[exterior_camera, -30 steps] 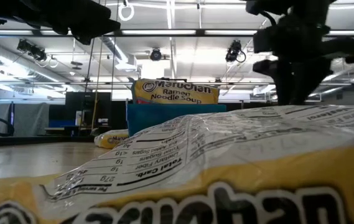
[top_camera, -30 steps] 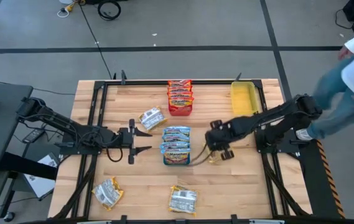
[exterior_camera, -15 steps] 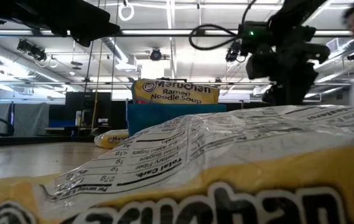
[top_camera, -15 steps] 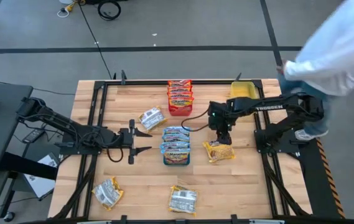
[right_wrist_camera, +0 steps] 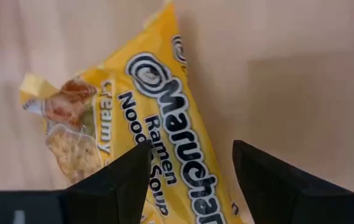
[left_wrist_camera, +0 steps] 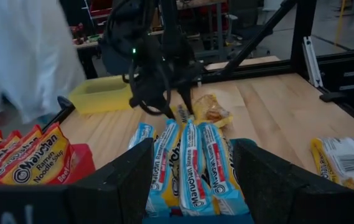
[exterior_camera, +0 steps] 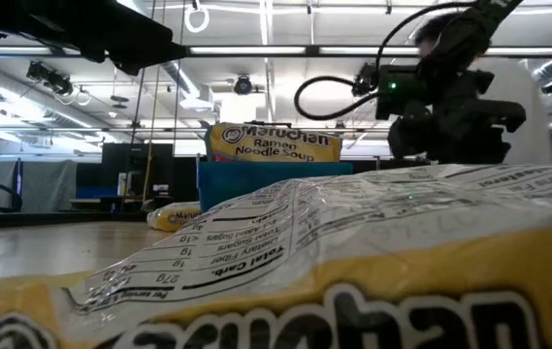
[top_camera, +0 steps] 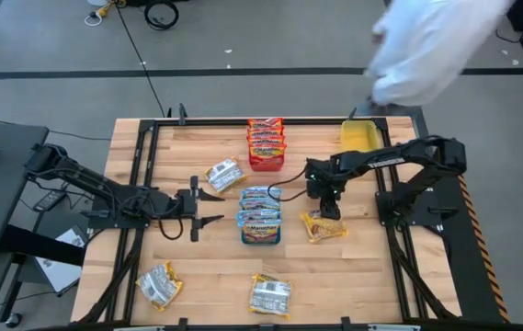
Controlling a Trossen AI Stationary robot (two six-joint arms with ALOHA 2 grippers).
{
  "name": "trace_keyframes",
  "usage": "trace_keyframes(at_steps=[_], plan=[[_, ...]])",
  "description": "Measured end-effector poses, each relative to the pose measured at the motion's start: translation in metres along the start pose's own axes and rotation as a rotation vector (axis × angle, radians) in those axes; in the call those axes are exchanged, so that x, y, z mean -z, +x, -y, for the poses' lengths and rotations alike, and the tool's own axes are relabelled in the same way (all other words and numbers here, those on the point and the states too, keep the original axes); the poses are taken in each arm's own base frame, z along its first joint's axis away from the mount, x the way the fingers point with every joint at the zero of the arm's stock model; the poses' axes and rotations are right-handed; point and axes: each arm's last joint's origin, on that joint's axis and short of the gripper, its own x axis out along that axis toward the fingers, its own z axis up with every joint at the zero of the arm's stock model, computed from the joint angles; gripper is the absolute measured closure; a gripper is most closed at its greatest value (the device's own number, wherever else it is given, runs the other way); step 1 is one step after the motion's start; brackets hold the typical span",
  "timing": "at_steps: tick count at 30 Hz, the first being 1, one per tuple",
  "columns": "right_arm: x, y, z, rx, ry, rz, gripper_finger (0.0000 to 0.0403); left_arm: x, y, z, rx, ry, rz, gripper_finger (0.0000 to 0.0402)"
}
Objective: Sort Maruchan noodles
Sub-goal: Put the yellow noodle pack into the yellow bin
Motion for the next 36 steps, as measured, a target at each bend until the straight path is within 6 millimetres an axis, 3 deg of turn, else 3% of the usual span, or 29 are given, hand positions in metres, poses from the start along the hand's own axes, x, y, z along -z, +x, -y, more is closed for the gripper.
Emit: trace_keyframes(at_steps=[8,12,20,22,28,36], plan=[[-0.010,0.020,-0.001,-0.068,-0.092,-0.073,0.0186,0.002,0.000,0.000,0.002,0.001,-0.019,0.0180],[-0.011,0.019,-0.003,-0.063,-0.148,-0.065,0.0239,0.002,0.000,0.000,0.002,0.002,-0.022,0.0180],[-0.018,0.002,-0.009,0.002,-0.206,-0.014,0.0384,0.002,0.000,0.000,0.002,0.002,-0.022,0.0180],[-0.021,-0.003,-0.011,0.019,-0.208,-0.015,0.0394,0.002,0.000,0.000,0.002,0.002,-0.022,0.0180],[-0.029,-0.031,-0.026,0.157,-0.262,-0.056,0.0397,0.002,0.000,0.000,0.002,0.003,-0.023,0.0180],[-0.023,-0.100,-0.036,0.556,-0.279,0.026,0.0397,0.004,0.000,0.000,0.003,0.009,-0.034,0.0180]])
